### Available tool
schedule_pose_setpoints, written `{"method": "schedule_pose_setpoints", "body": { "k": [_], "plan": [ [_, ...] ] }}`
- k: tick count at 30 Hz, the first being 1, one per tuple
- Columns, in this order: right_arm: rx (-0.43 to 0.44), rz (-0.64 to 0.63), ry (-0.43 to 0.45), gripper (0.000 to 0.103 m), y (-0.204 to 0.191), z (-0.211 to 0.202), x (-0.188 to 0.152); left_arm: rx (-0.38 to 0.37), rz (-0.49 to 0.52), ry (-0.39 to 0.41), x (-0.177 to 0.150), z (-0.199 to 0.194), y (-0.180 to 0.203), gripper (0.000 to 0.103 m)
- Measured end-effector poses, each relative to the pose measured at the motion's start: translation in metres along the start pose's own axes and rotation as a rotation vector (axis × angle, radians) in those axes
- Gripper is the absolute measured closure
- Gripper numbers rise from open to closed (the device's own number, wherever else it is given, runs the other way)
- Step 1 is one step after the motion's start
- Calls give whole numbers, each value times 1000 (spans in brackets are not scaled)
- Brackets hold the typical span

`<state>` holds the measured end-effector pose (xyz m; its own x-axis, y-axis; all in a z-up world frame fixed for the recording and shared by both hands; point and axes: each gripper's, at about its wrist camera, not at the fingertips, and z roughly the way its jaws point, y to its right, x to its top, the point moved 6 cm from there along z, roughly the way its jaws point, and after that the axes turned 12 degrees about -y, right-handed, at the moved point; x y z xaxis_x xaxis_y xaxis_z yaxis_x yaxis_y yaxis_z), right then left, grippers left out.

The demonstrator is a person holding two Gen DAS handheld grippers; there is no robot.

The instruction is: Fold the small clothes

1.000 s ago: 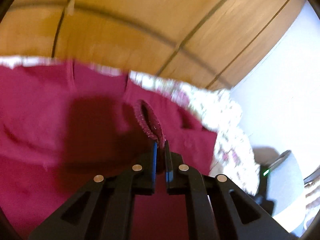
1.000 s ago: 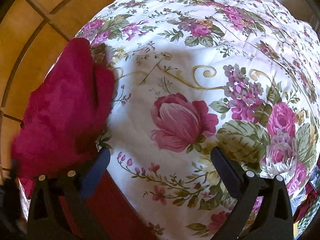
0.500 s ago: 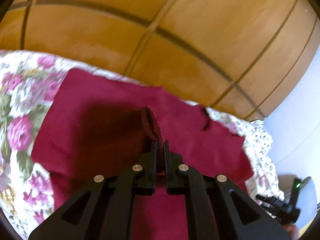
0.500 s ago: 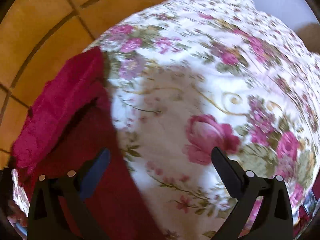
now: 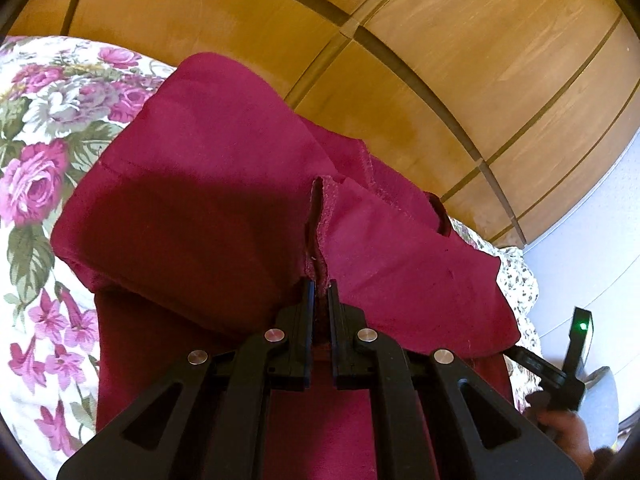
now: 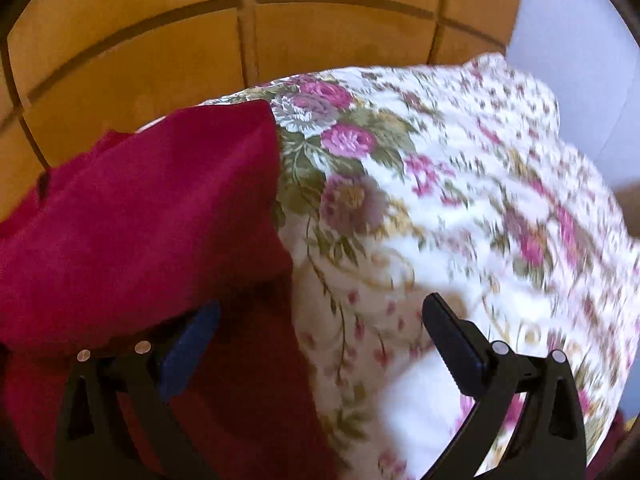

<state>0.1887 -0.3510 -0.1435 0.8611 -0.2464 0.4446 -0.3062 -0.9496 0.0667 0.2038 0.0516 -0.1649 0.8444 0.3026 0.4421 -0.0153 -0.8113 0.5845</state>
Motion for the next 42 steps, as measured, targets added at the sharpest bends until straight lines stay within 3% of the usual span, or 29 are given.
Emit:
{"method": "schedule_pose_setpoints", "body": {
  "k": [3,4,6,8,12,16,17,21,25,28,31,32,35,37,40,42],
  "plan": [
    [-127,81,37,2,20,-4,7,-4,2,3,0,2,1,98],
    [-137,123,21,2,30,-4,5,-7,3,4,0,2,1,98],
    [-77,176,-54,2,42,8,-1,-5,11,3,-1,4,2,98],
    [-186,173,-123,3,51,23,-13,-4,15,-2,-1,5,3,98],
    [-46,316,-146,2,72,31,-22,-22,5,-2,0,5,1,98],
    [-47,322,-81,2,75,9,-17,-42,4,6,-1,3,1,97],
    [-24,328,-57,2,73,1,-15,-47,3,9,-2,2,0,95],
    [58,347,69,2,60,-30,1,-89,50,27,-5,-2,10,67],
    [118,253,111,2,24,-33,23,-72,66,24,-6,-1,14,65],
    [64,124,94,2,-7,-22,30,-68,62,18,-5,1,13,65],
    [-117,56,-13,2,-3,8,29,-48,73,13,-6,2,15,65],
    [-131,62,-47,2,4,19,26,-46,73,10,-6,3,15,65],
    [-34,143,-74,2,19,32,21,-29,81,4,-4,5,16,65],
    [-40,135,-56,2,17,27,21,-31,79,4,-4,6,15,65],
    [-26,176,18,2,18,5,25,-34,77,5,-4,6,15,65],
    [45,227,92,2,20,-11,33,-29,80,9,-4,6,16,65]
  ]
}}
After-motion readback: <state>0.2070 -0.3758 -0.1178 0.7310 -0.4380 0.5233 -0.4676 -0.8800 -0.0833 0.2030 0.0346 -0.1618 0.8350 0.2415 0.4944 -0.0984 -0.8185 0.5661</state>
